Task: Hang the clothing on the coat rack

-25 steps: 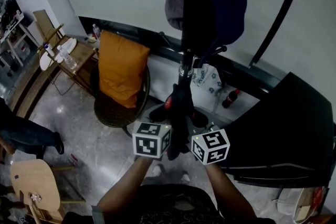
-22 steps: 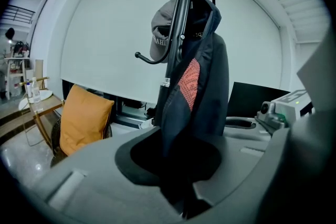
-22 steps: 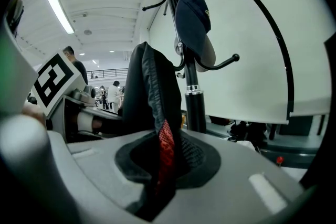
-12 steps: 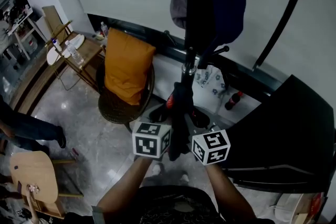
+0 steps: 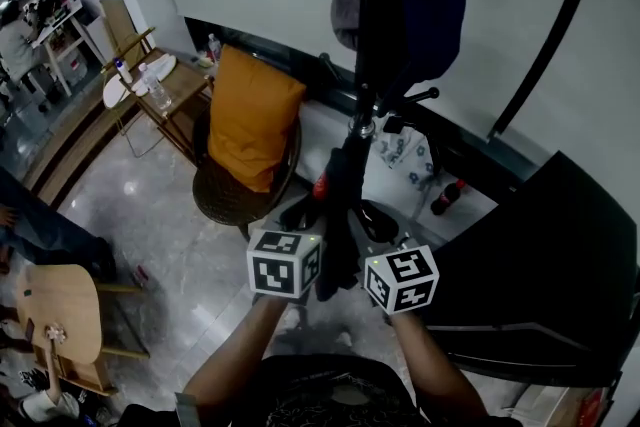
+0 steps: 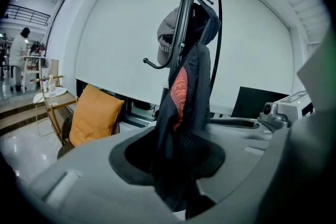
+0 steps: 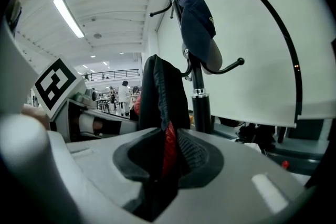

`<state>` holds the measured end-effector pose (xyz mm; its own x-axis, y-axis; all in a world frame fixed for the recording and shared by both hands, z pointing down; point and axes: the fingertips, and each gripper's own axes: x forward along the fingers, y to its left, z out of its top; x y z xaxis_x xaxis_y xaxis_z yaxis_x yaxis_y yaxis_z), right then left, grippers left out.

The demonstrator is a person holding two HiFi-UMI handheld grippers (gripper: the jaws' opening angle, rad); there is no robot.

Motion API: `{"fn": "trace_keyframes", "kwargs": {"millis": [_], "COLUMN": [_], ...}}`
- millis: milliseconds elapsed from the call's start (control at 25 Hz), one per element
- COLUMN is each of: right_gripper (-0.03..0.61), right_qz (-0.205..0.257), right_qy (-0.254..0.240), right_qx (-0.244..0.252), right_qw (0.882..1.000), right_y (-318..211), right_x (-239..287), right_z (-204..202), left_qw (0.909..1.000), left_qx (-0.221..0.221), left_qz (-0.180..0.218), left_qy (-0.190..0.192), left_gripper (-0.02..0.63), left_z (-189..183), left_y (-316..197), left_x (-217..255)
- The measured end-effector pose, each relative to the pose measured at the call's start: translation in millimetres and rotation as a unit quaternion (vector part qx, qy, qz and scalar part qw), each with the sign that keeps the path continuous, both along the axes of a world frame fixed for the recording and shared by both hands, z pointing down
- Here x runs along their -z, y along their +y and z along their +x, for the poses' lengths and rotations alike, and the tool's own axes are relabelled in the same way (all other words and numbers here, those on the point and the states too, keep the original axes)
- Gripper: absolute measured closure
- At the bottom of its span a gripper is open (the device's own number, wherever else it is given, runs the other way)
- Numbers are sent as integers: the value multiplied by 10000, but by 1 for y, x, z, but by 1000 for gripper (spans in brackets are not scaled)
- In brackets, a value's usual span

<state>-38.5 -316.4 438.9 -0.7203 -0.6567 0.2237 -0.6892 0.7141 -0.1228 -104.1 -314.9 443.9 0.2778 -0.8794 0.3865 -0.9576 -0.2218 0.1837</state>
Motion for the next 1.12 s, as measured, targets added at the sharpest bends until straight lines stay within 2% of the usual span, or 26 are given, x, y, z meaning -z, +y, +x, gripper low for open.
{"fn": "trace_keyframes", "kwargs": {"millis": [520,920,1120], "right_gripper": [499,499,500], "right_qz": [-25,-9,79], "right_qy": [-8,0,31], "right_qx": [447,296,132], "right_qw": [9990,9996,9999], "right_y": [17,32,46], "right_x": [5,13,19], "right_z": [6,-3,-6], "left_qw": [9992,9997,9997], "left_qx": [398,180,-132], "left_qz": [51,120,148], "left_qy": [-50,-128,-131], "left_gripper": [514,515,515], "left_z": [7,1,5], "left_y": [20,35,43], "left_x": [9,16,20]}}
